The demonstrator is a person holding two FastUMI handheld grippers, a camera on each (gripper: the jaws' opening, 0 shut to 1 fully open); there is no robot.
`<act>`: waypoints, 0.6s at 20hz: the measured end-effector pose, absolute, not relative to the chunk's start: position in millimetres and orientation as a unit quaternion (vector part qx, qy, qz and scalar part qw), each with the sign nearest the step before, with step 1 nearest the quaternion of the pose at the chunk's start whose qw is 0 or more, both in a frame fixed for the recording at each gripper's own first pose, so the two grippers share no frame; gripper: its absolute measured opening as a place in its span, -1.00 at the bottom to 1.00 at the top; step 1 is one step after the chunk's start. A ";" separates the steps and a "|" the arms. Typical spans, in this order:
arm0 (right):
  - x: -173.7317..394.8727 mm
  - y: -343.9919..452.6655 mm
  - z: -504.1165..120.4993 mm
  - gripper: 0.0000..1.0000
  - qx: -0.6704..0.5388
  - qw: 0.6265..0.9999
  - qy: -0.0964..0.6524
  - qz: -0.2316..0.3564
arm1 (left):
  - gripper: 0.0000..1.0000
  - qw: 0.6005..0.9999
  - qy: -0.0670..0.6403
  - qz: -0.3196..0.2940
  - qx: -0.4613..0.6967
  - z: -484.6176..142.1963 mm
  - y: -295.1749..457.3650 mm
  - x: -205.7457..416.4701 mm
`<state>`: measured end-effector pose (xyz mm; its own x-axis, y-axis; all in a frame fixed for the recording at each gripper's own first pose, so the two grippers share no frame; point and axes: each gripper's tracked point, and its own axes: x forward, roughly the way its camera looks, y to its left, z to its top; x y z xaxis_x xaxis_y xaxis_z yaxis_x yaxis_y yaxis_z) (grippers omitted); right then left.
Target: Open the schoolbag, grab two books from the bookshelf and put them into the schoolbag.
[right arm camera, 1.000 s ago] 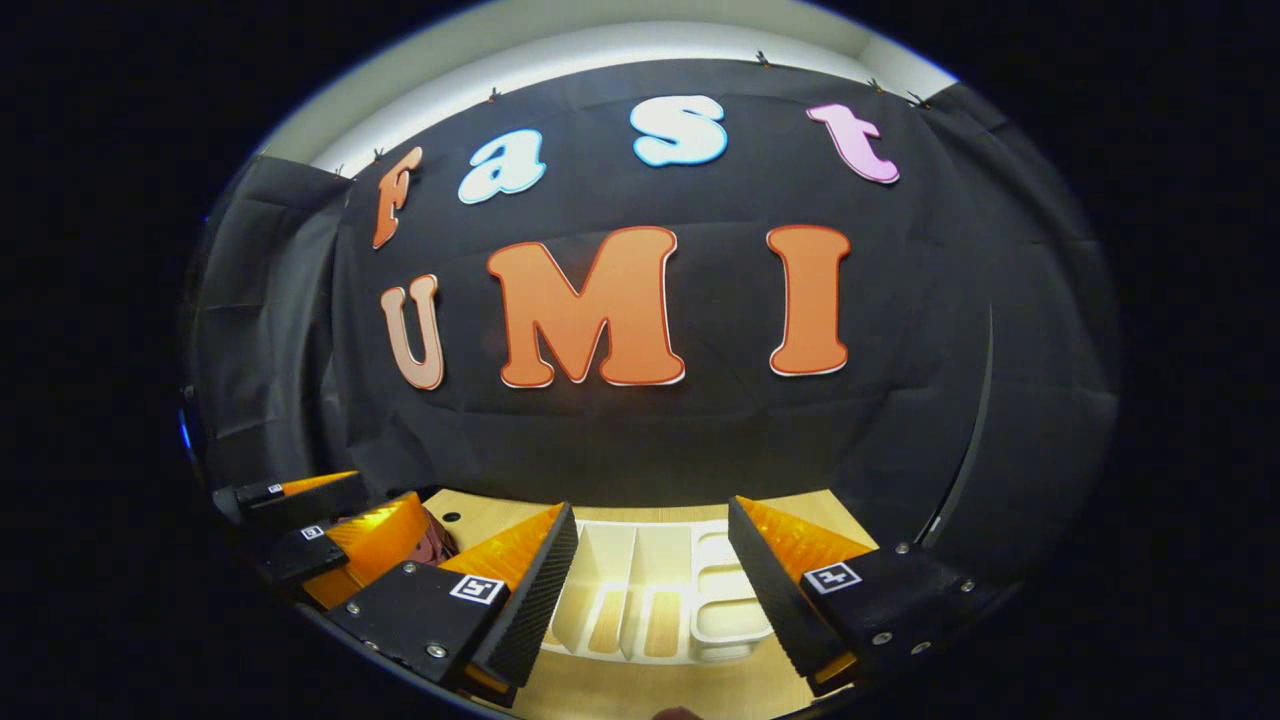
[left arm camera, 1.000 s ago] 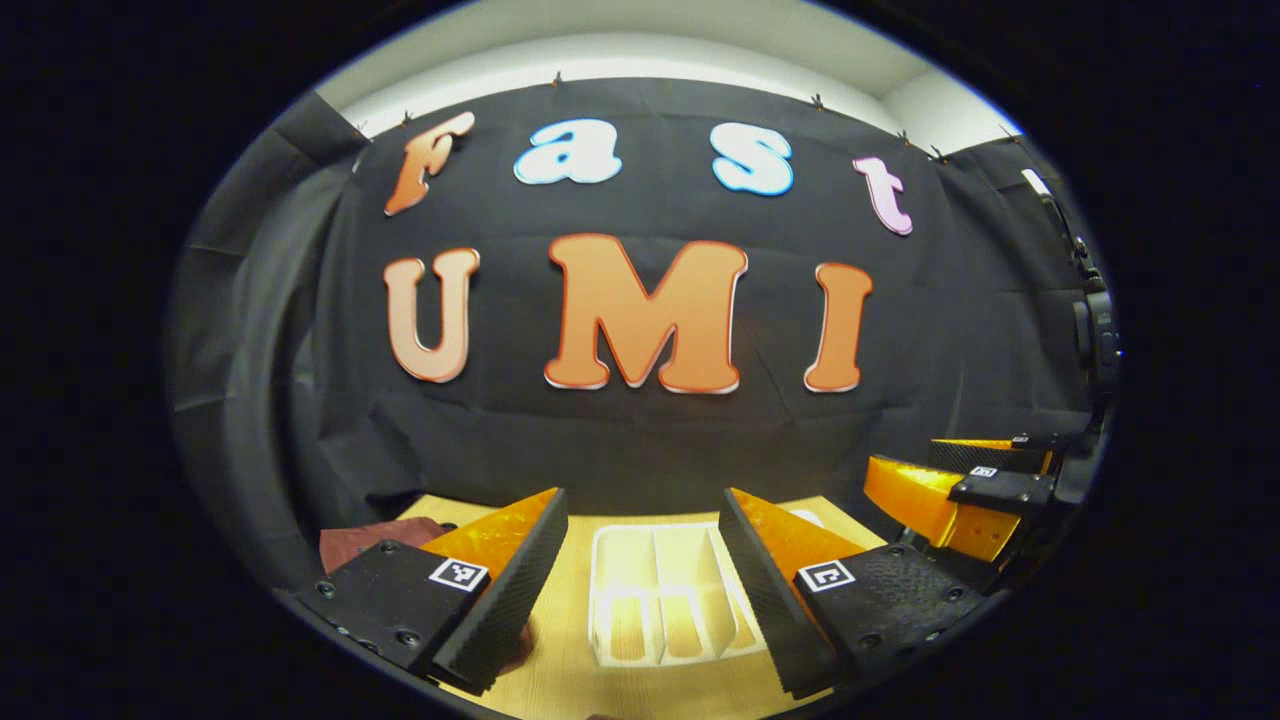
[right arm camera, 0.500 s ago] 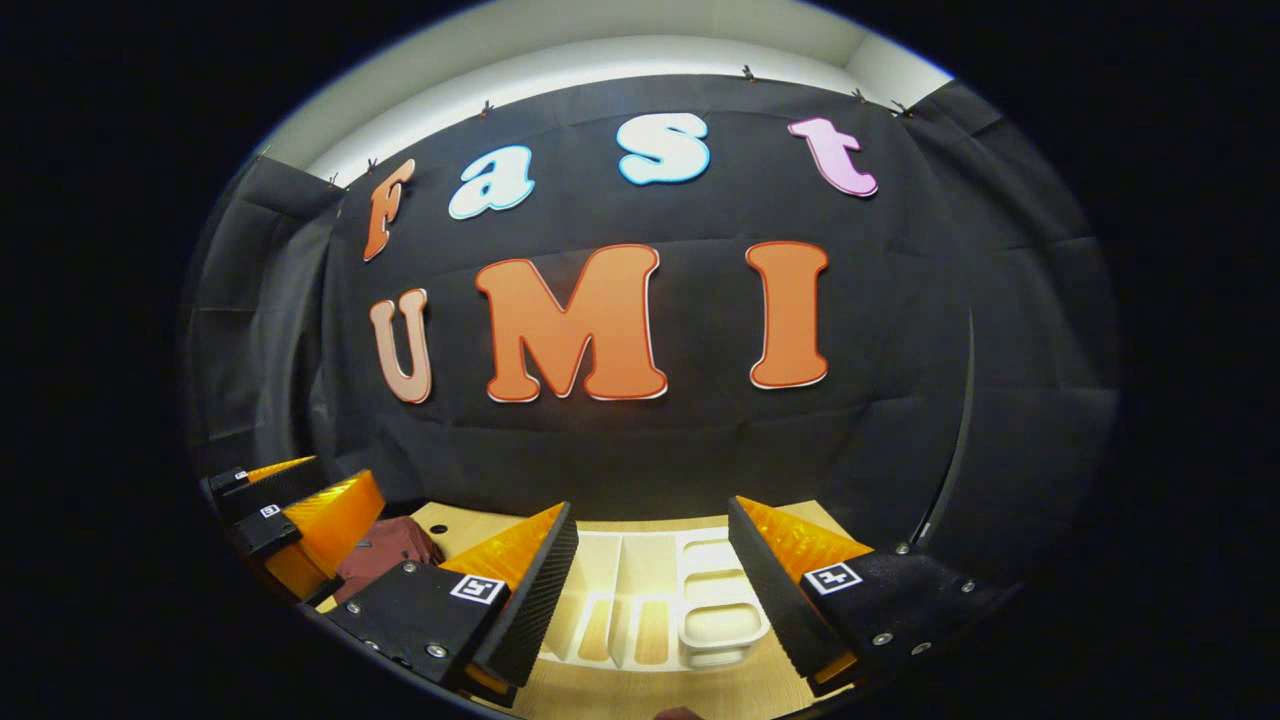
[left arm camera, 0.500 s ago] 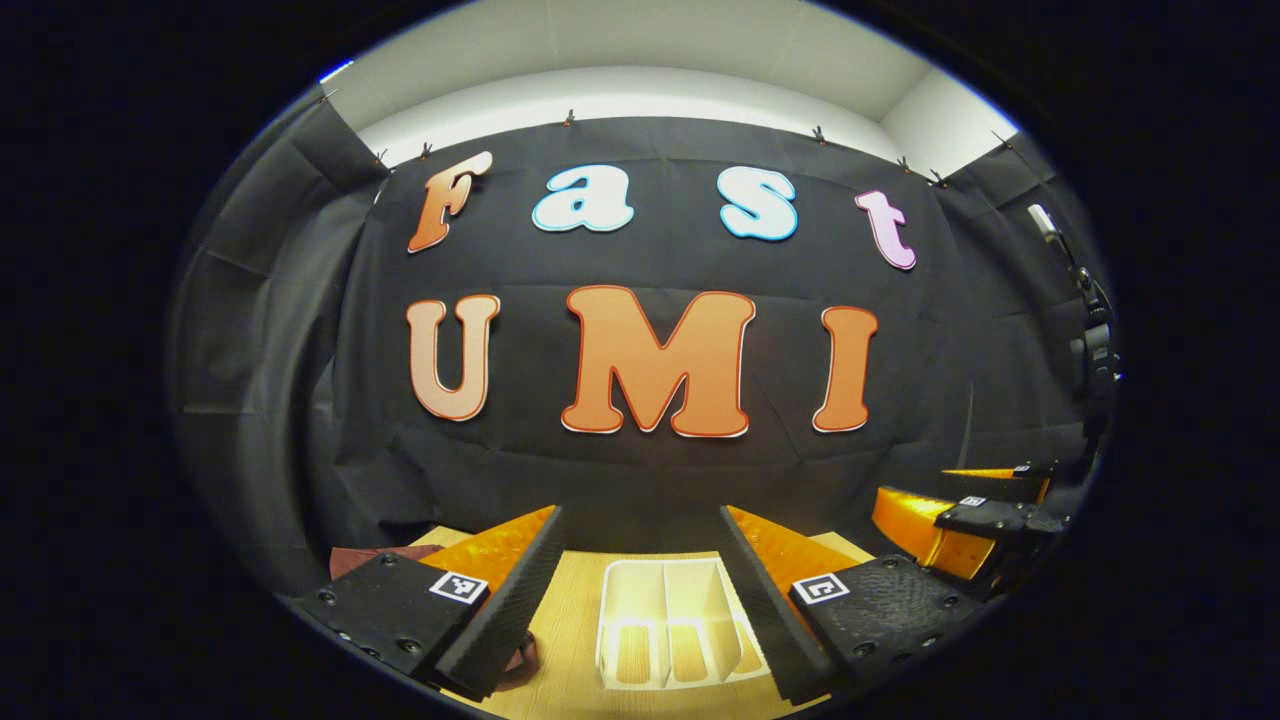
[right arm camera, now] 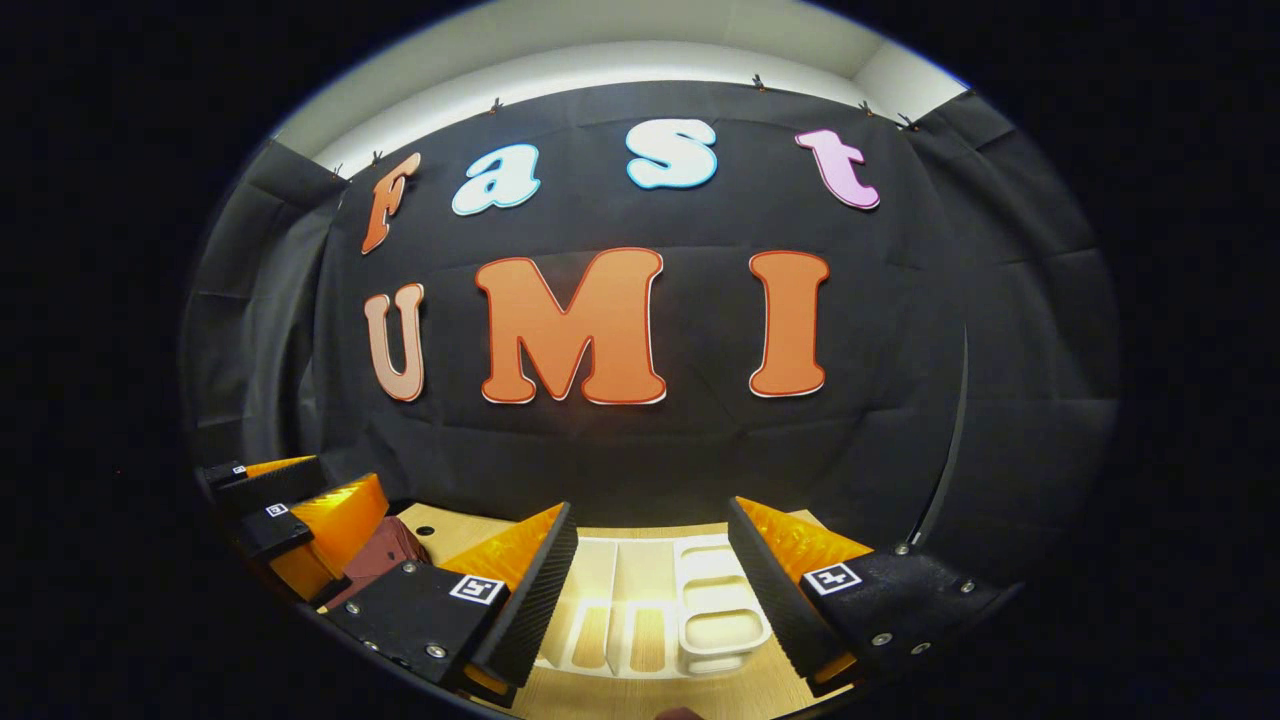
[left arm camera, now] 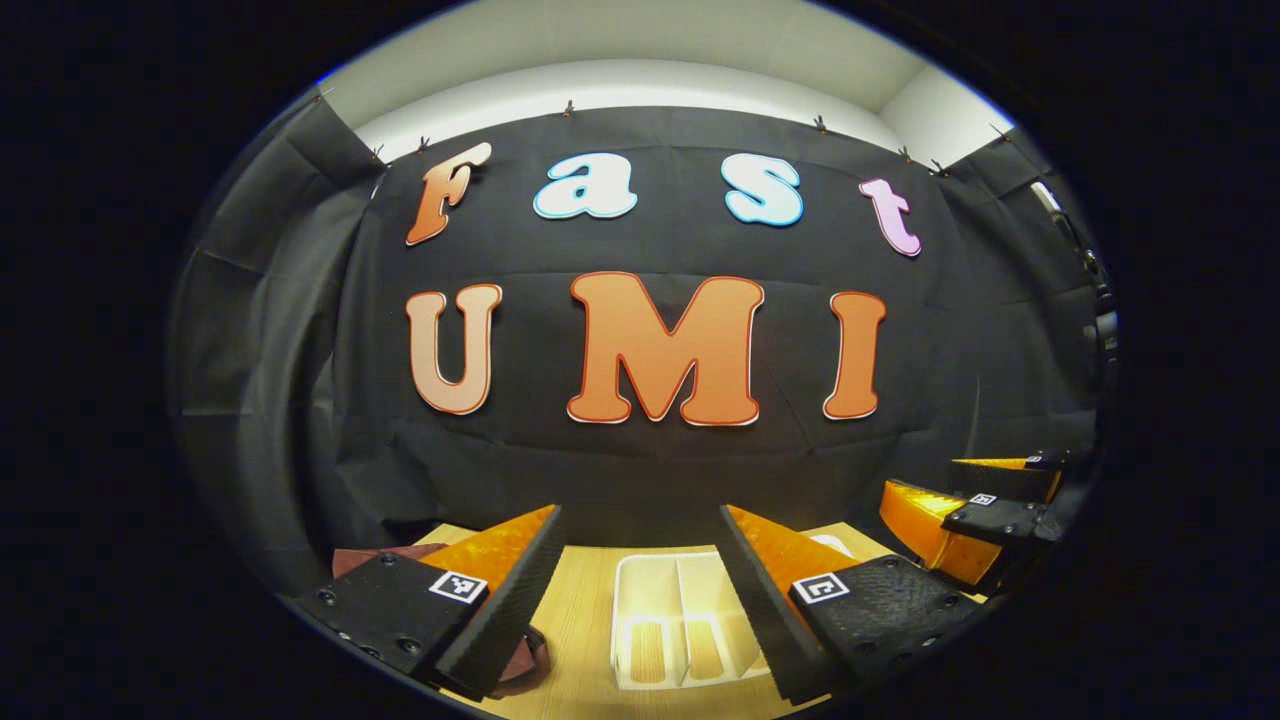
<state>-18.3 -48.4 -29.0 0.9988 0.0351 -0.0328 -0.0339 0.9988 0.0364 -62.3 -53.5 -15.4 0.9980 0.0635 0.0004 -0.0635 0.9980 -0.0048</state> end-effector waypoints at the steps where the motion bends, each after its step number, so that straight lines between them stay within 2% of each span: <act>1: -18.3 -48.5 -30.0 0.86 0.018 1.000 0.018 0.017 | 0.90 0.999 0.000 0.033 -0.002 -13.9 -53.2 -62.0; 12: -14.2 -45.8 -36.4 0.86 0.018 0.999 0.027 0.010 | 0.90 0.999 0.015 0.031 0.000 -16.8 -53.9 -60.4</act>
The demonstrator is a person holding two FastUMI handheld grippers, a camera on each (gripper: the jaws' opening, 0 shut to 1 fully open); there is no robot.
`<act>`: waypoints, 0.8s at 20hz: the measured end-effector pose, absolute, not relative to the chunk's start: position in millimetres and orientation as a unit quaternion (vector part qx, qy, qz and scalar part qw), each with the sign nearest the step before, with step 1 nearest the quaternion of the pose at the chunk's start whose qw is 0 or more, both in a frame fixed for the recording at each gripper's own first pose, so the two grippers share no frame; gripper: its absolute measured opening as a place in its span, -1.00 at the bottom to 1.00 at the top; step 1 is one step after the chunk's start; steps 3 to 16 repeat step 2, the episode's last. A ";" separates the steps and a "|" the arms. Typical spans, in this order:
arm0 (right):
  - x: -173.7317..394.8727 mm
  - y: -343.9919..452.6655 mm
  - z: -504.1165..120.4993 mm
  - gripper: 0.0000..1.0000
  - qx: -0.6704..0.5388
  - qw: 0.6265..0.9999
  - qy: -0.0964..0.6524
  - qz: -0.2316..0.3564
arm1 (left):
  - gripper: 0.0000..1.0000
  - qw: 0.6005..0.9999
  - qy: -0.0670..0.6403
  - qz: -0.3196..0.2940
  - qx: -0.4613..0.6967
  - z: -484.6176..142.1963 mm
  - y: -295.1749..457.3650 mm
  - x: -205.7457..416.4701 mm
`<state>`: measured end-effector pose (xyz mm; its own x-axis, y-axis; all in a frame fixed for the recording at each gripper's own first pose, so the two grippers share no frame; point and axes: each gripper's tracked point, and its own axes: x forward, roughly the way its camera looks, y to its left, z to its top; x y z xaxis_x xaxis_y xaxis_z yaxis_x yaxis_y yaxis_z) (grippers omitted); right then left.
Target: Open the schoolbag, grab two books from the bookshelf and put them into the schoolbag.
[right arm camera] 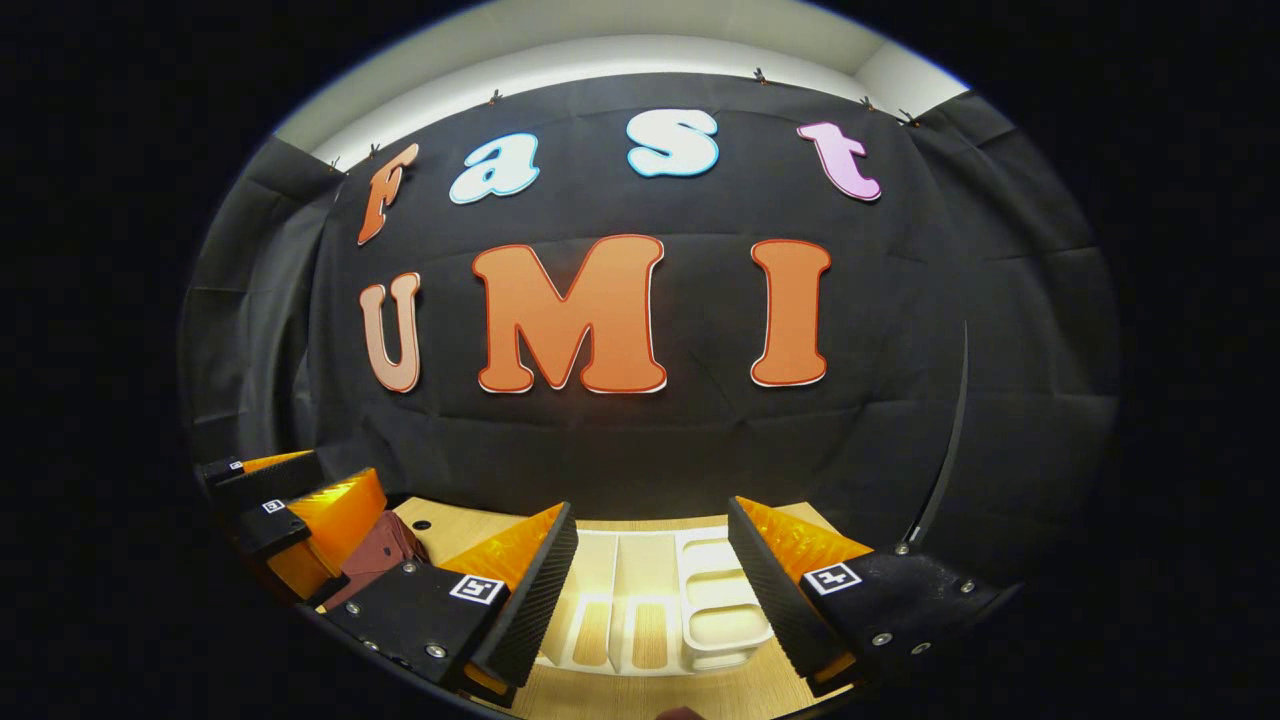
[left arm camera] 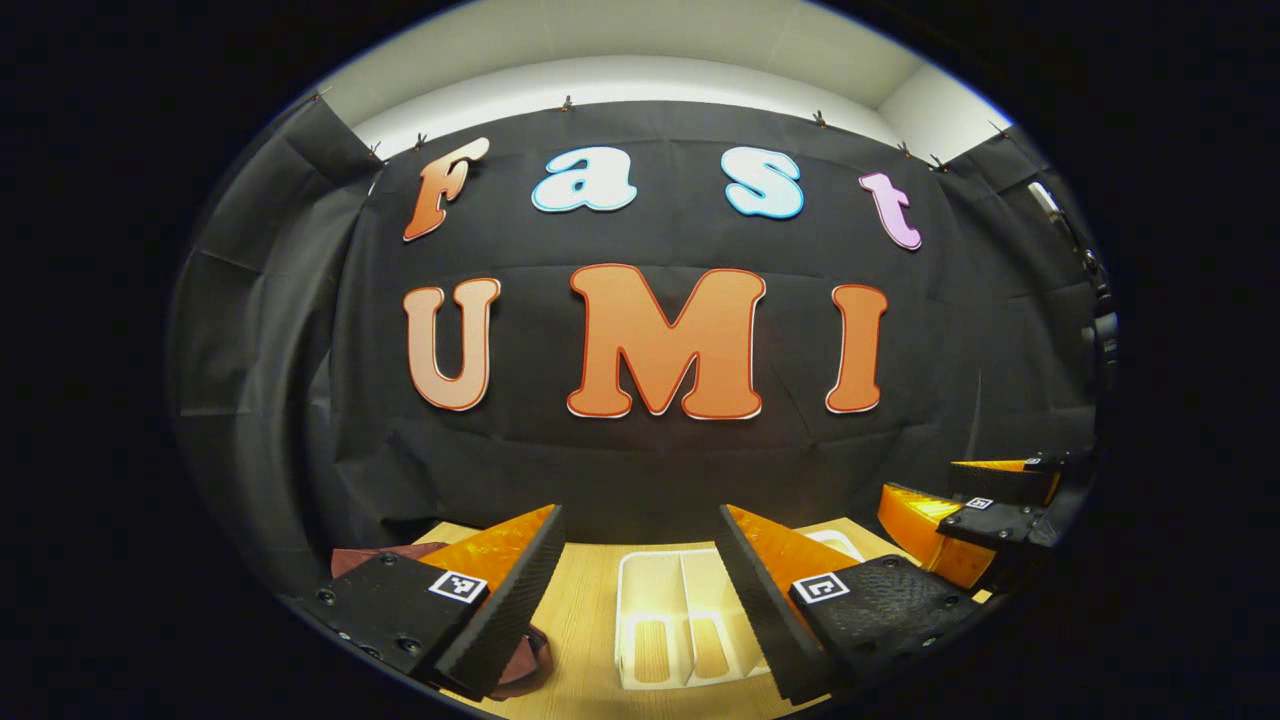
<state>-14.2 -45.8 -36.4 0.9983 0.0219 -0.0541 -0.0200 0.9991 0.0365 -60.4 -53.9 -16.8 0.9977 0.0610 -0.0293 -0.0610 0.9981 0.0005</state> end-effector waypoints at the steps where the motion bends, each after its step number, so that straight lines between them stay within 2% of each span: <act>1: -13.8 -45.9 -36.7 0.86 0.018 0.999 0.028 0.010 | 0.89 0.999 0.015 0.029 0.001 -15.9 -54.1 -60.0; 16: -13.7 -46.1 -36.5 0.86 0.017 0.999 0.028 0.010 | 0.90 0.999 0.015 0.029 0.002 -16.1 -54.3 -59.7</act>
